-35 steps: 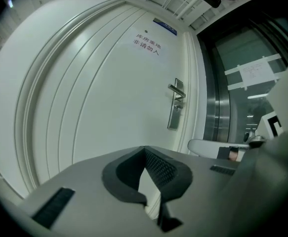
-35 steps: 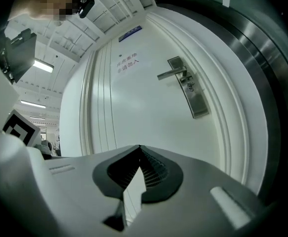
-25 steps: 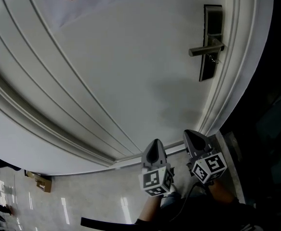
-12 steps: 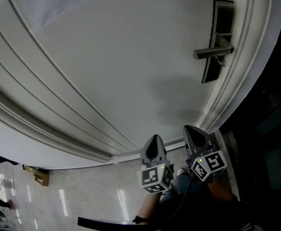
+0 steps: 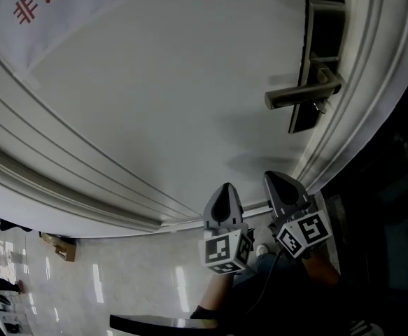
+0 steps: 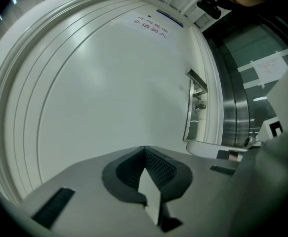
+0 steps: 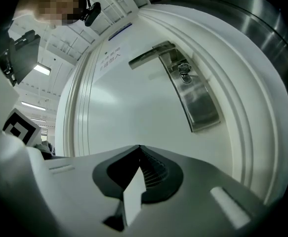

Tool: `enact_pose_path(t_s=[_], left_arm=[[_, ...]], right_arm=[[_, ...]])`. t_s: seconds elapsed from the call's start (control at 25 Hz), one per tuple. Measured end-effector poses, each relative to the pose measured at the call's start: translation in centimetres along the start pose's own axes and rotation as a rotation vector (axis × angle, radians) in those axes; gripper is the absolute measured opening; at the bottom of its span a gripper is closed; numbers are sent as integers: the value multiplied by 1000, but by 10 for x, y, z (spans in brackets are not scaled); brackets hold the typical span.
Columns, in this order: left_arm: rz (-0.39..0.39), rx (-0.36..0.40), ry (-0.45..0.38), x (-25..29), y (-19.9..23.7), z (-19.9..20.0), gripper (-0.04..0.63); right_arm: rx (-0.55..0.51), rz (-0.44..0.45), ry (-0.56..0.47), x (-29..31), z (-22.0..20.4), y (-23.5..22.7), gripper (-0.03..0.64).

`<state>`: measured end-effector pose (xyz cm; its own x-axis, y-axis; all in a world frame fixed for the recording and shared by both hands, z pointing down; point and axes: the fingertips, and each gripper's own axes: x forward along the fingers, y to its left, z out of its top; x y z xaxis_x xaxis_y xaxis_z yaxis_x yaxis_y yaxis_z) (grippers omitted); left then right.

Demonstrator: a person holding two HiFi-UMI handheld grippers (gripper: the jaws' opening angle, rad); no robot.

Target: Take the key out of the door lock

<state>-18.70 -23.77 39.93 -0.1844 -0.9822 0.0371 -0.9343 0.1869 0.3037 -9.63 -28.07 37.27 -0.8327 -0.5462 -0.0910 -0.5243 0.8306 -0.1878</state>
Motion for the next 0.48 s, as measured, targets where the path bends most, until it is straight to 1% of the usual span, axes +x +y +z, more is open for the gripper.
enact_pose_path(t_s=[0.16,0.28,0.4,0.48], left_arm=[[7,4,-2,11,-5,-3,0],[-13,23,-18,20,-12,2,0],[-27,58,-27,29,-16,12,0],[-41,67,-31,34,-16,19,0]], right_arm=[[-2,2,-23,2,7,-13,2],[-9,-8,-73,0,22,-21,2],[-21,-56,-149,-6,47,-31,2],[-65,-90,-183,-9,64,-36,2]])
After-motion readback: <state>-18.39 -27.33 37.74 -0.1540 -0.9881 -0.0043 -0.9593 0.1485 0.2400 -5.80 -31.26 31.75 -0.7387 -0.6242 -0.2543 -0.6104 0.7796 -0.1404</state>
